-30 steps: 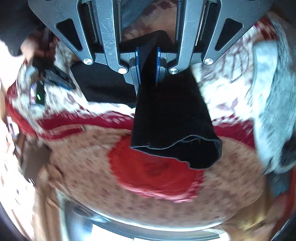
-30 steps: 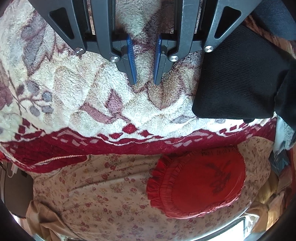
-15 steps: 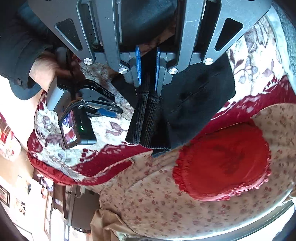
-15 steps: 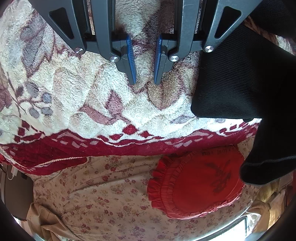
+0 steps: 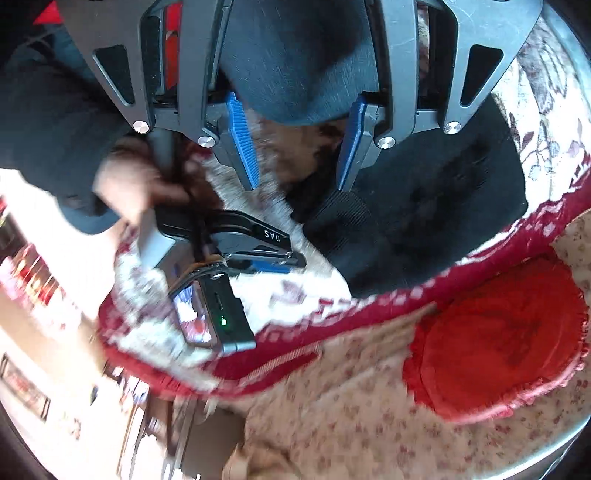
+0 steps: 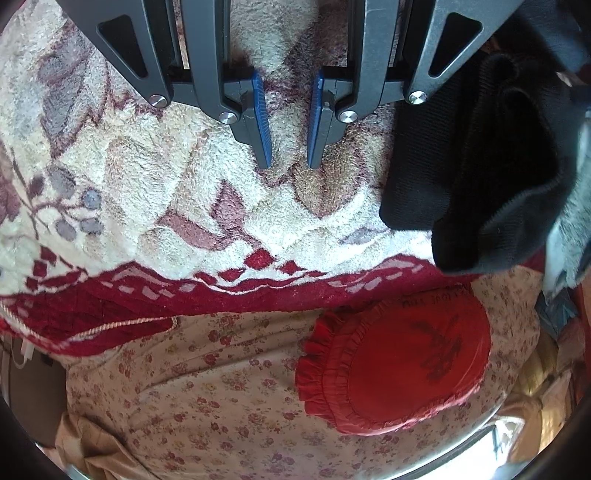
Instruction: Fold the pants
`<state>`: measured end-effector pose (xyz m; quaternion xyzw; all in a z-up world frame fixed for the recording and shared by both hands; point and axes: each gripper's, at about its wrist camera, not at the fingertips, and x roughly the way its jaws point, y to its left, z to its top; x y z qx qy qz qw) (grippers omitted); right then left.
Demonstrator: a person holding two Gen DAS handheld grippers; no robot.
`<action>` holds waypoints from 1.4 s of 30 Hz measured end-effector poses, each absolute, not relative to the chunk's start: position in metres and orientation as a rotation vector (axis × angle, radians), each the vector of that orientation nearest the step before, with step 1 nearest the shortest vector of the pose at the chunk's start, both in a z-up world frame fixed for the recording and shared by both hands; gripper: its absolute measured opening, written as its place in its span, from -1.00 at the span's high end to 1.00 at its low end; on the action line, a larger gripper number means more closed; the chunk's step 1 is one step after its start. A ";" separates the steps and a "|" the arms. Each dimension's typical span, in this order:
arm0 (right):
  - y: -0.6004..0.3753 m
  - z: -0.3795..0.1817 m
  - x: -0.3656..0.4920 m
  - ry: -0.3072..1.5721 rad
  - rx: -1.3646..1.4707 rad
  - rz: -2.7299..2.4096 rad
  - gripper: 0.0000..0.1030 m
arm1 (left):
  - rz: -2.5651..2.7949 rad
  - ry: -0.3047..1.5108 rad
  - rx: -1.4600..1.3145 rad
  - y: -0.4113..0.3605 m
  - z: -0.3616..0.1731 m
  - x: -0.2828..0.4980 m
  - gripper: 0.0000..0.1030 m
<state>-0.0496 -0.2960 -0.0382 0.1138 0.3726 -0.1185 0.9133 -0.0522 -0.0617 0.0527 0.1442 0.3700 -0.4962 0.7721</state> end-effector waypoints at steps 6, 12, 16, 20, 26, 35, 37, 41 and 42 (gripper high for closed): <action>-0.282 0.027 -0.092 0.459 0.270 0.031 0.65 | -0.952 0.754 0.106 0.017 0.055 -0.029 0.37; -0.213 0.037 -0.096 0.509 0.126 0.460 0.65 | -0.871 0.886 -0.022 0.043 0.019 0.001 0.77; -0.205 0.006 -0.071 0.686 0.000 0.249 0.64 | -0.875 1.023 -0.012 0.021 -0.018 0.017 0.79; -0.237 -0.027 -0.058 0.799 0.150 0.173 0.47 | -0.890 1.033 0.035 0.007 -0.020 0.026 0.84; -0.234 -0.022 -0.065 0.782 0.172 0.199 0.47 | -0.975 0.895 0.007 0.026 0.025 0.015 0.84; -0.236 0.050 -0.072 0.494 0.184 0.320 0.47 | -0.787 0.891 -0.046 0.017 0.044 0.089 0.84; -0.225 0.041 -0.049 0.533 0.158 0.292 0.47 | -0.739 0.965 -0.034 -0.001 0.021 0.104 0.84; -0.230 -0.020 -0.003 0.781 0.152 0.178 0.47 | -0.667 1.027 -0.011 -0.008 -0.007 0.102 0.84; -0.238 -0.022 -0.006 0.748 0.217 0.191 0.46 | -0.659 1.019 0.015 -0.011 -0.005 0.099 0.84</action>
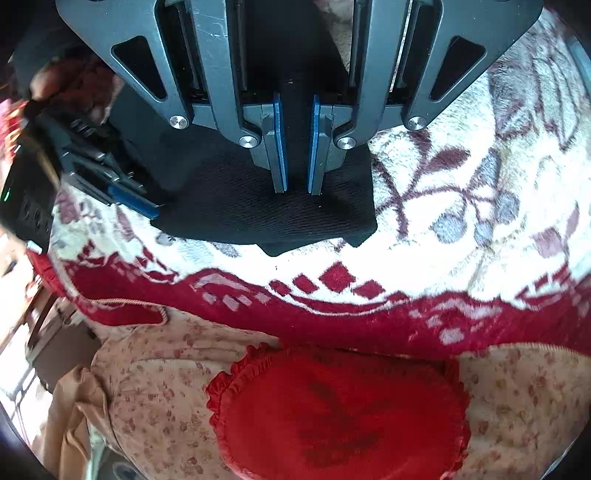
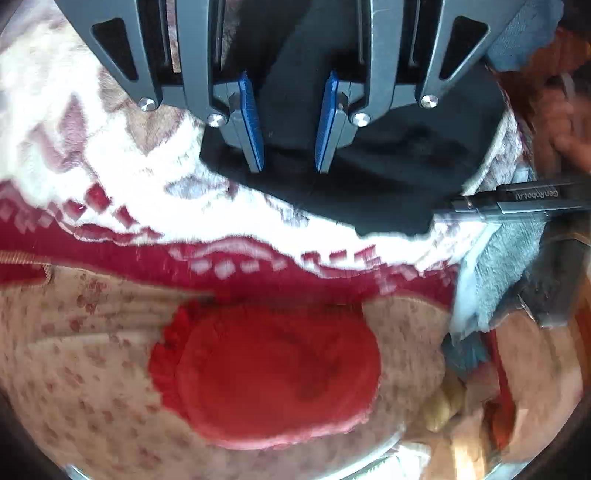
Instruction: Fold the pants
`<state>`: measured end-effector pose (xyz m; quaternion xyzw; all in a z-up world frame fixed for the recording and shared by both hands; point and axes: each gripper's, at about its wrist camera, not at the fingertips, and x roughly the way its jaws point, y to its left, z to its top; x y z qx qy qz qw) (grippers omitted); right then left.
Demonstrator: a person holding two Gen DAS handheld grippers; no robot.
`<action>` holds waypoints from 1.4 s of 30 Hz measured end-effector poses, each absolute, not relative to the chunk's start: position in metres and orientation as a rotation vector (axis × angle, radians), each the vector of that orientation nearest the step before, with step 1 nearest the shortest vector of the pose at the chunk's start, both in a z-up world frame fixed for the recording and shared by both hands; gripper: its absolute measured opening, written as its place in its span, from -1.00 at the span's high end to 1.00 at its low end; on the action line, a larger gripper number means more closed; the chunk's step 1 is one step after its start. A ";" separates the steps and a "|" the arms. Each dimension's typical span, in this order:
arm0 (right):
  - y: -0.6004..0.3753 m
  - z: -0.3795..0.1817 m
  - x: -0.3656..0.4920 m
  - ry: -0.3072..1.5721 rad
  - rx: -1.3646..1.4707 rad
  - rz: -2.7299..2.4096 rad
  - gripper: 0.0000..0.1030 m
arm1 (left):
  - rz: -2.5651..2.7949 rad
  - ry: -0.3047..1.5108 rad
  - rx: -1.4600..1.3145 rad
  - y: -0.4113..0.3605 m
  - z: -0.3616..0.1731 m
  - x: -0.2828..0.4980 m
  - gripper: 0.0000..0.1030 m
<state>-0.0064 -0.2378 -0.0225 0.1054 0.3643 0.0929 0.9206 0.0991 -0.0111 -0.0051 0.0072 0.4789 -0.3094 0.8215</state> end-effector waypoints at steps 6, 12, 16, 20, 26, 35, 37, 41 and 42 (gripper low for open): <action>-0.245 -0.022 -0.008 0.739 0.252 0.212 0.47 | -0.679 1.014 -0.004 -0.005 0.006 0.101 0.84; -0.246 0.001 -0.027 0.667 0.229 0.197 0.47 | -0.780 0.870 -0.084 0.010 0.043 0.063 0.84; -0.239 0.034 -0.064 0.532 0.203 0.279 0.47 | -0.857 0.857 -0.084 0.002 0.048 0.037 0.84; -0.214 0.031 -0.079 0.558 0.109 0.371 0.47 | -0.816 1.036 0.034 -0.029 0.009 0.046 0.84; -0.228 -0.011 -0.057 0.761 0.170 0.267 0.47 | -0.830 1.100 -0.091 -0.025 -0.005 0.062 0.82; -0.217 -0.010 -0.061 0.749 0.145 0.246 0.43 | -0.834 1.095 -0.103 -0.021 -0.005 0.061 0.82; -0.218 -0.011 -0.059 0.748 0.139 0.243 0.43 | -0.837 1.096 -0.113 -0.021 -0.007 0.058 0.82; -0.219 -0.013 -0.059 0.745 0.140 0.241 0.43 | -0.840 1.098 -0.126 -0.021 -0.008 0.059 0.82; -0.219 -0.013 -0.059 0.745 0.138 0.241 0.43 | -0.839 1.097 -0.124 -0.020 -0.007 0.059 0.82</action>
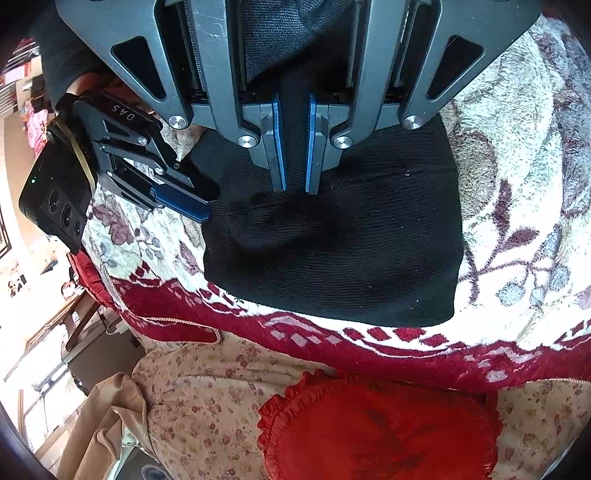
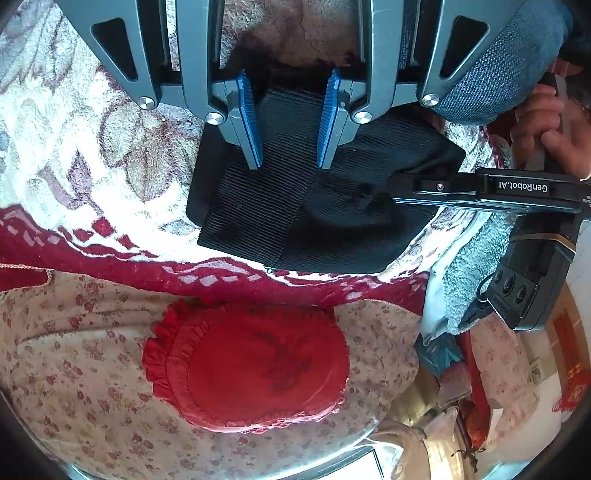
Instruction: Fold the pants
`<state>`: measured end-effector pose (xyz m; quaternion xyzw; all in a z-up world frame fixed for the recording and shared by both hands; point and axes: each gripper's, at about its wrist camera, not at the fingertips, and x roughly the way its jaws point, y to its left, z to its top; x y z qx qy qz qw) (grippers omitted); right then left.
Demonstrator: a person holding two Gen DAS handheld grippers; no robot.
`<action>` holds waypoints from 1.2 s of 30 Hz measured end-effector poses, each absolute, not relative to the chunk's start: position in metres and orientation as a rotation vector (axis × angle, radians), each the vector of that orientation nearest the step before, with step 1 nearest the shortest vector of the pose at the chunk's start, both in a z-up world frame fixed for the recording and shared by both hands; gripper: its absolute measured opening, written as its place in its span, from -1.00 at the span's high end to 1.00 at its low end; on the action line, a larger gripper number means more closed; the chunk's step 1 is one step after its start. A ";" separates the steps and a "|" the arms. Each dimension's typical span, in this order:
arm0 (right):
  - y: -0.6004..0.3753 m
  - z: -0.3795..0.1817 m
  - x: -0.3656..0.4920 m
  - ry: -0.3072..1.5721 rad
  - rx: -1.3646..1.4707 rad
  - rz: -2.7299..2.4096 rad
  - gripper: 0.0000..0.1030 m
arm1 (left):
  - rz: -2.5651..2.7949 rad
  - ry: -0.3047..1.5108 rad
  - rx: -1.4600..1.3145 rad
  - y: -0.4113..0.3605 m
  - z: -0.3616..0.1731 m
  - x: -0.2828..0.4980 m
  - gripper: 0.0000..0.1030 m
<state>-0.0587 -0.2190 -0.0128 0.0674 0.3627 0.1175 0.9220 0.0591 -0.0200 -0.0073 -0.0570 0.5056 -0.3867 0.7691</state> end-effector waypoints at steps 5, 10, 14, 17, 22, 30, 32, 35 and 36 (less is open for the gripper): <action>-0.220 -0.013 -0.059 0.744 0.137 0.240 0.43 | -0.836 1.095 -0.119 -0.020 -0.008 0.060 0.82; -0.220 -0.013 -0.059 0.740 0.135 0.237 0.43 | -0.837 1.094 -0.116 -0.020 -0.007 0.059 0.82; -0.220 -0.013 -0.059 0.739 0.135 0.237 0.43 | -0.837 1.095 -0.118 -0.020 -0.008 0.059 0.82; -0.220 -0.013 -0.059 0.739 0.135 0.237 0.43 | -0.836 1.094 -0.116 -0.020 -0.008 0.060 0.82; -0.220 -0.013 -0.059 0.739 0.134 0.237 0.43 | -0.835 1.090 -0.110 -0.020 -0.007 0.059 0.82; -0.220 -0.013 -0.059 0.738 0.134 0.237 0.43 | -0.835 1.087 -0.103 -0.019 -0.008 0.061 0.82; -0.220 -0.013 -0.059 0.738 0.133 0.237 0.43 | -0.835 1.086 -0.104 -0.019 -0.008 0.061 0.82; -0.220 -0.013 -0.059 0.737 0.133 0.236 0.43 | -0.837 1.089 -0.111 -0.019 -0.008 0.062 0.82; -0.220 -0.013 -0.059 0.737 0.133 0.236 0.43 | -0.837 1.089 -0.109 -0.019 -0.008 0.063 0.82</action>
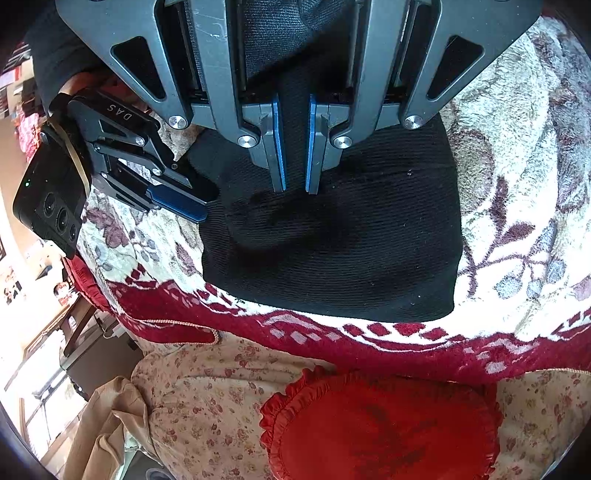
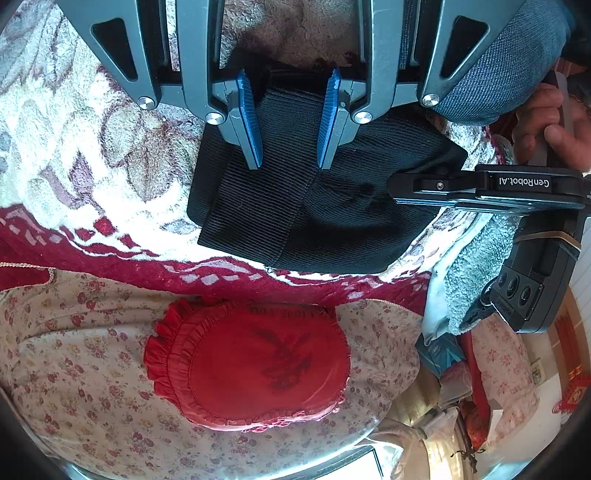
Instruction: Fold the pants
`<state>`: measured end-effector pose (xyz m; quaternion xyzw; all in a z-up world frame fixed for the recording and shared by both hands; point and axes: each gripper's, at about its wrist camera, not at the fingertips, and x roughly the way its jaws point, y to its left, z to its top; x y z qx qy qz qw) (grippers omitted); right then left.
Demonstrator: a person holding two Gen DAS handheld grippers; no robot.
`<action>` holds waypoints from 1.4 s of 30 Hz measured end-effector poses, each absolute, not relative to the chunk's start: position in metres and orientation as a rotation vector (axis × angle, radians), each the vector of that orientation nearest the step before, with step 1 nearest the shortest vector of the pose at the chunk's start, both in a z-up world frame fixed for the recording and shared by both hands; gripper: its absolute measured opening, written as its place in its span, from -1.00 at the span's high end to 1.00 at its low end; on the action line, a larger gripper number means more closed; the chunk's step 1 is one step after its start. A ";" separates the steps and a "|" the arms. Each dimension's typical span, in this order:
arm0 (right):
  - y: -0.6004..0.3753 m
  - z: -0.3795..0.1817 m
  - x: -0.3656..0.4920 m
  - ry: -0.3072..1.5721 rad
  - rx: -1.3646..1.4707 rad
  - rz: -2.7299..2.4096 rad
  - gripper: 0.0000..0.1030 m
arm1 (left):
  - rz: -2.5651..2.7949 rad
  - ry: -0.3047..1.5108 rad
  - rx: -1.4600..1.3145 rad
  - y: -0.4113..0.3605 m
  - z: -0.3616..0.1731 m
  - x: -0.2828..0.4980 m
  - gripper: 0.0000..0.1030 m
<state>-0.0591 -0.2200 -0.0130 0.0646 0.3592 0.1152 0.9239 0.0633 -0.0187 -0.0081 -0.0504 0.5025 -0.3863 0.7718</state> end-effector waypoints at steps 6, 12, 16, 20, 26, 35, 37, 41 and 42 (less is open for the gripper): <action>-0.220 -0.013 -0.059 0.736 0.133 0.236 0.43 | -0.836 1.086 -0.103 -0.017 -0.009 0.065 0.82; -0.220 -0.013 -0.059 0.736 0.132 0.236 0.43 | -0.835 1.084 -0.102 -0.017 -0.009 0.065 0.82; -0.220 -0.013 -0.060 0.736 0.132 0.236 0.43 | -0.837 1.085 -0.109 -0.016 -0.008 0.065 0.82; -0.219 -0.013 -0.060 0.736 0.131 0.236 0.43 | -0.837 1.085 -0.109 -0.014 -0.008 0.068 0.82; -0.220 -0.013 -0.060 0.735 0.131 0.236 0.43 | -0.836 1.084 -0.106 -0.015 -0.008 0.068 0.82; -0.220 -0.014 -0.060 0.734 0.130 0.236 0.43 | -0.835 1.083 -0.105 -0.017 -0.008 0.065 0.82; -0.220 -0.014 -0.060 0.734 0.131 0.236 0.43 | -0.835 1.083 -0.105 -0.017 -0.008 0.064 0.82; -0.222 -0.012 -0.059 0.738 0.130 0.242 0.43 | -0.836 1.066 -0.095 -0.014 0.002 0.066 0.81; -0.225 -0.009 -0.059 0.740 0.133 0.255 0.43 | -0.827 1.049 -0.103 -0.009 0.008 0.066 0.81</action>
